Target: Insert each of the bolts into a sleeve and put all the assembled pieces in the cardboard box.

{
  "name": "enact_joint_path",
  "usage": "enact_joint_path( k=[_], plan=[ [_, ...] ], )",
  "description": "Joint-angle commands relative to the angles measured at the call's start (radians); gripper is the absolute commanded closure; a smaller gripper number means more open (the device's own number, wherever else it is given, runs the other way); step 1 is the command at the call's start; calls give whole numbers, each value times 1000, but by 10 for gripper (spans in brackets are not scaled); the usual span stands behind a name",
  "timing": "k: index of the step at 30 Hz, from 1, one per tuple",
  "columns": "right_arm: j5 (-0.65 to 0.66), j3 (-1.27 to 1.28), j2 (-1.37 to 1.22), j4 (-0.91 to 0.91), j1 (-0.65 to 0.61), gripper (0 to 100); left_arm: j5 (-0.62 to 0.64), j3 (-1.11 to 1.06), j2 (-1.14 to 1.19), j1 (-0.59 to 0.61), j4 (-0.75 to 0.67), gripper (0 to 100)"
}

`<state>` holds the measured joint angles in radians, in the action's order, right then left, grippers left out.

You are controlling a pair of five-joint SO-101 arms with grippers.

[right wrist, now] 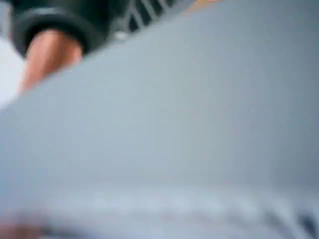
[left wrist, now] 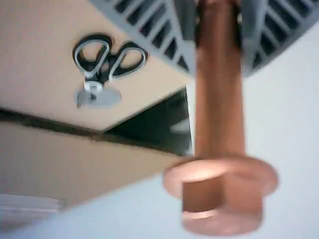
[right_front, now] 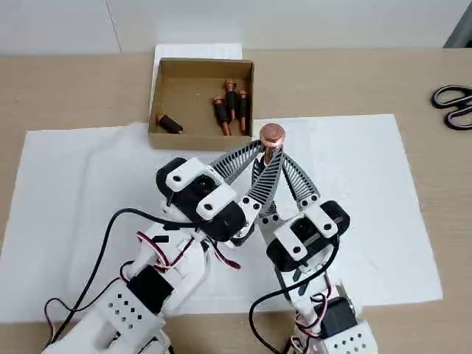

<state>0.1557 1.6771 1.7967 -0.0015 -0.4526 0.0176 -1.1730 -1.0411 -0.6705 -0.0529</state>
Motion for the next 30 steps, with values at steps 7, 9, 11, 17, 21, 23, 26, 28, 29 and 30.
enact_joint_path(
  k=[7,9,11,17,21,23,26,28,29,30],
  plan=[
    [2,6,16,-24,-4,994,-6,54,-8,23,38,994],
    [2,6,16,-24,-4,994,-6,54,-8,23,41,994],
    [3,6,16,-24,-4,994,-6,53,-8,25,44,994],
    [3,6,16,-24,-4,994,-6,54,-8,25,86,992],
    [3,6,16,-24,-2,994,-6,61,-8,25,181,973],
    [3,6,16,-24,-2,994,-6,61,-8,23,183,919],
    [3,6,16,-25,-2,994,-6,61,-8,23,184,825],
    [3,6,16,-25,-2,994,-6,61,-8,23,184,792],
    [5,6,16,-25,-2,994,-6,61,-8,23,184,790],
    [5,6,16,-25,-2,994,-6,61,-8,25,184,790]
  ],
)
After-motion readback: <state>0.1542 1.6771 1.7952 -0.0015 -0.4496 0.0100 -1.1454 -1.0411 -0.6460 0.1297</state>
